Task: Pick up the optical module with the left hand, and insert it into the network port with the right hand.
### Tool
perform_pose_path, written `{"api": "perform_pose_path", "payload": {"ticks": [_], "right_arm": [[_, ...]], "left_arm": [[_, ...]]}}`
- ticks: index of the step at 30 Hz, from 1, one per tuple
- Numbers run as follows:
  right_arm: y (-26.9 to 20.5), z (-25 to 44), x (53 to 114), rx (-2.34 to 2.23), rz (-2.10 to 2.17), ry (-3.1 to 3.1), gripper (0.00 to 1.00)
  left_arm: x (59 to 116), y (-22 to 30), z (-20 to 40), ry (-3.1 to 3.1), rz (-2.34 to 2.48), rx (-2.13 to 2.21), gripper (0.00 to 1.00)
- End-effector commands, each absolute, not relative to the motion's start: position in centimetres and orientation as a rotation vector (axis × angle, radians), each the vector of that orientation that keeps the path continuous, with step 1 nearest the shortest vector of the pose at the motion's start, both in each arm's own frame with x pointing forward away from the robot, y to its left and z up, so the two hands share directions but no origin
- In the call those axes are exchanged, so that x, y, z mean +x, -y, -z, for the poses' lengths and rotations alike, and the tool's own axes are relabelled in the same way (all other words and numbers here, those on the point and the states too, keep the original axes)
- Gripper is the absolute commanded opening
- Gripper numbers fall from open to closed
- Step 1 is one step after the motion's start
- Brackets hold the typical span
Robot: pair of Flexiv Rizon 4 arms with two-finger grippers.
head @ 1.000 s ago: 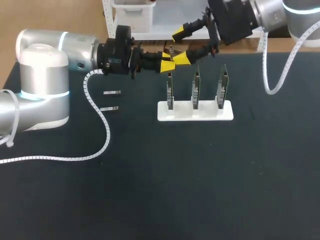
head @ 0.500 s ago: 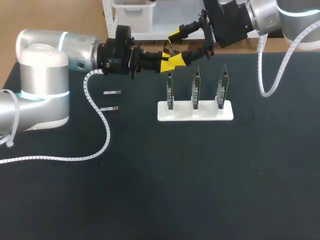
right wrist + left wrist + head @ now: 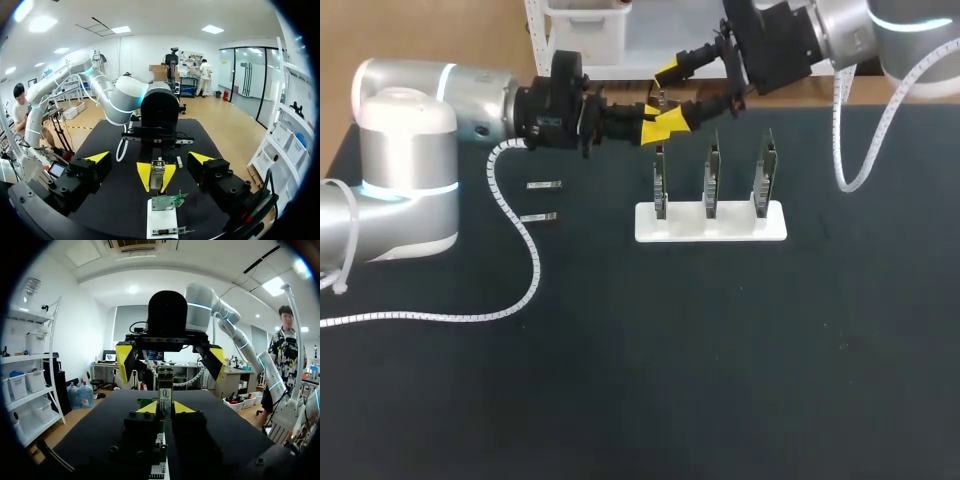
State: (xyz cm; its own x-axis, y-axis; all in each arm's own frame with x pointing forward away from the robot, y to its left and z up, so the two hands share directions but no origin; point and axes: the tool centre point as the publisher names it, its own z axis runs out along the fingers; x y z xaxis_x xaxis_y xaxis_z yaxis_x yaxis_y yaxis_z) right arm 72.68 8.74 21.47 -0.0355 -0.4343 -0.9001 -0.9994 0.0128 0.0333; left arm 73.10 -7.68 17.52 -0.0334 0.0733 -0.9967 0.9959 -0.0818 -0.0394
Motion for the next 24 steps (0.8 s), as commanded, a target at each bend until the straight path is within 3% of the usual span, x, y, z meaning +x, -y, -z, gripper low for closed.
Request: {"api": "perform_pose_path", "payload": {"ticks": [1,4,7,8,15,18,24], "right_arm": [[-8.77,-21.42,72.84,-1.512,-0.988,-1.562,1.00],[-8.77,-21.42,72.84,-1.512,-0.988,-1.562,1.00],[-8.77,-21.42,72.84,-1.512,-0.988,-1.562,0.65],[-8.77,-21.42,72.84,-1.512,-0.988,-1.562,0.46],[-8.77,-21.42,72.84,-1.512,-0.988,-1.562,0.29],[-8.77,-21.42,72.84,-1.512,-0.988,-1.562,0.00],[-8.77,-21.42,72.84,-1.512,-0.988,-1.562,0.00]], "left_arm": [[73.20,7.73,-17.49,-1.250,1.264,1.309,0.00],[73.20,7.73,-17.49,-1.250,1.264,1.309,0.00],[73.20,7.73,-17.49,-1.250,1.264,1.309,0.00],[73.20,7.73,-17.49,-1.250,1.264,1.309,0.00],[73.20,7.73,-17.49,-1.250,1.264,1.309,0.00],[73.20,7.73,-17.49,-1.250,1.264,1.309,0.00],[73.20,7.73,-17.49,-1.250,1.264,1.309,0.00]]}}
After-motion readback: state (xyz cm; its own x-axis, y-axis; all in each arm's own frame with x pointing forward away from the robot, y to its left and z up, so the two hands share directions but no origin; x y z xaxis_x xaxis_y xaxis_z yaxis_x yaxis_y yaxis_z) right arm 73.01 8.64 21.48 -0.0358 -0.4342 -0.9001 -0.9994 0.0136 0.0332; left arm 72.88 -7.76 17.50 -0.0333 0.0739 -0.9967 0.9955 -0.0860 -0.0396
